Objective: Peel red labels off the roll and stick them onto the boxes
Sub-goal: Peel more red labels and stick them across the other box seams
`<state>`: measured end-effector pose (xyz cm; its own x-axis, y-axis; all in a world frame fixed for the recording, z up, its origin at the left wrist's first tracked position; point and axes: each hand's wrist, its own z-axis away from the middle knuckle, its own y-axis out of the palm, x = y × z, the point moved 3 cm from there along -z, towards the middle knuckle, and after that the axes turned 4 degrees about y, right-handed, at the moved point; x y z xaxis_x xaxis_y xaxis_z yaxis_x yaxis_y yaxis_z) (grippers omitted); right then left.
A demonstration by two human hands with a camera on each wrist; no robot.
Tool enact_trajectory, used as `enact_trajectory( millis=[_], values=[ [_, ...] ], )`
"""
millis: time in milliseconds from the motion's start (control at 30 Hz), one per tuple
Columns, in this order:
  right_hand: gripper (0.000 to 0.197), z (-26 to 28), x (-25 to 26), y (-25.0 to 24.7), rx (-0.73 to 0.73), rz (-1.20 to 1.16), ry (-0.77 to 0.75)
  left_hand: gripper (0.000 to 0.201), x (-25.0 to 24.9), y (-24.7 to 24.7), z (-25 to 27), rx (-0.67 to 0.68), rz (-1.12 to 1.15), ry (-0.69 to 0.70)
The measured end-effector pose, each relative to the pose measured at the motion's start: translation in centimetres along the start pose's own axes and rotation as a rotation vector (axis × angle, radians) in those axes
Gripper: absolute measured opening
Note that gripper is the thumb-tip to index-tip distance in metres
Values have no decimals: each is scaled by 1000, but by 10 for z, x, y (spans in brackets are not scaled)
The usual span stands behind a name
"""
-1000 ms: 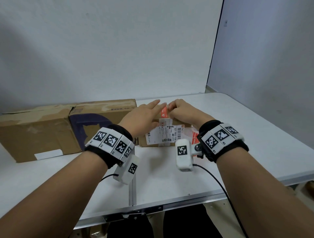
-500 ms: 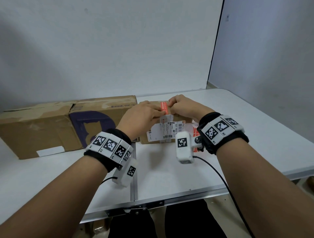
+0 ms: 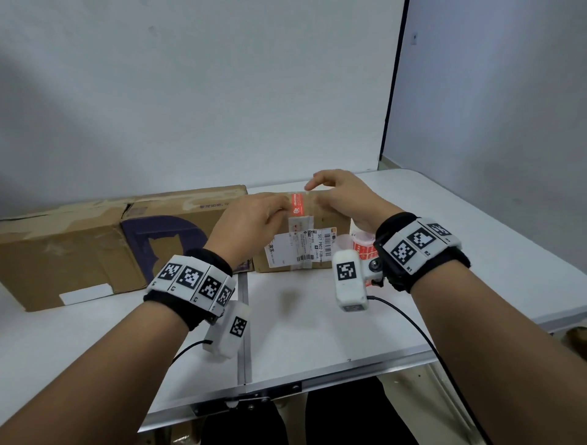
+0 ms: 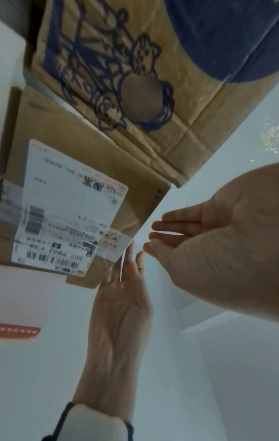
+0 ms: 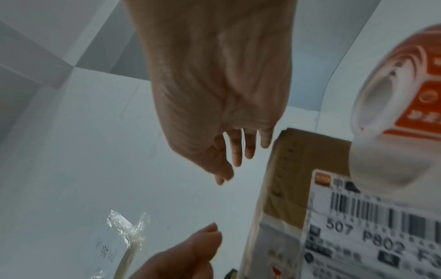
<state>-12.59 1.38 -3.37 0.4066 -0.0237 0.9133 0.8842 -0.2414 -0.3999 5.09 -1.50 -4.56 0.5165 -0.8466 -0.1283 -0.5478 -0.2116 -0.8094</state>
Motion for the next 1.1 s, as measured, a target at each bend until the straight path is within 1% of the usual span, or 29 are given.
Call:
enact_trajectory(
  millis=[100, 167, 233, 333, 367, 433, 500, 633, 733, 867, 933, 1000, 1100],
  values=[
    [27, -7, -1, -26, -185, -72, -57, 29, -11, -3, -5, -69, 46, 21],
    [27, -8, -5, -42, -227, -89, -64, 28, -26, -3, -13, -62, 57, 72],
    [29, -8, -13, -52, -209, -82, -43, 22, -44, 0, -21, 28, 94, 139],
    [30, 1, -25, -57, -170, -34, -2, 17, -66, 14, -27, 256, 117, 268],
    [31, 5, -28, -57, -154, -17, 5, 18, -67, 21, -28, 332, 98, 279],
    [30, 12, -30, -56, -105, 29, 9, 23, -63, 35, -28, 446, 21, 252],
    [28, 18, -30, -54, -43, 95, 7, 22, -57, 44, -27, 498, -20, 194],
    [21, 24, -27, -50, 103, 255, 17, 11, -52, 46, -26, 488, 20, 124],
    [16, 28, -28, -47, 210, 363, 70, 12, -47, 41, -27, 474, 56, 49],
    [13, 33, -29, -47, 281, 494, 103, 8, -40, 31, -28, 423, 63, -82],
    [12, 33, -29, -46, 278, 543, 108, 9, -37, 29, -28, 379, 54, -114],
    [12, 32, -29, -44, 234, 586, 88, 12, -33, 29, -27, 340, 69, -142],
    [10, 30, -31, -41, 170, 560, 58, 11, -27, 32, -26, 274, 84, -188]
  ],
)
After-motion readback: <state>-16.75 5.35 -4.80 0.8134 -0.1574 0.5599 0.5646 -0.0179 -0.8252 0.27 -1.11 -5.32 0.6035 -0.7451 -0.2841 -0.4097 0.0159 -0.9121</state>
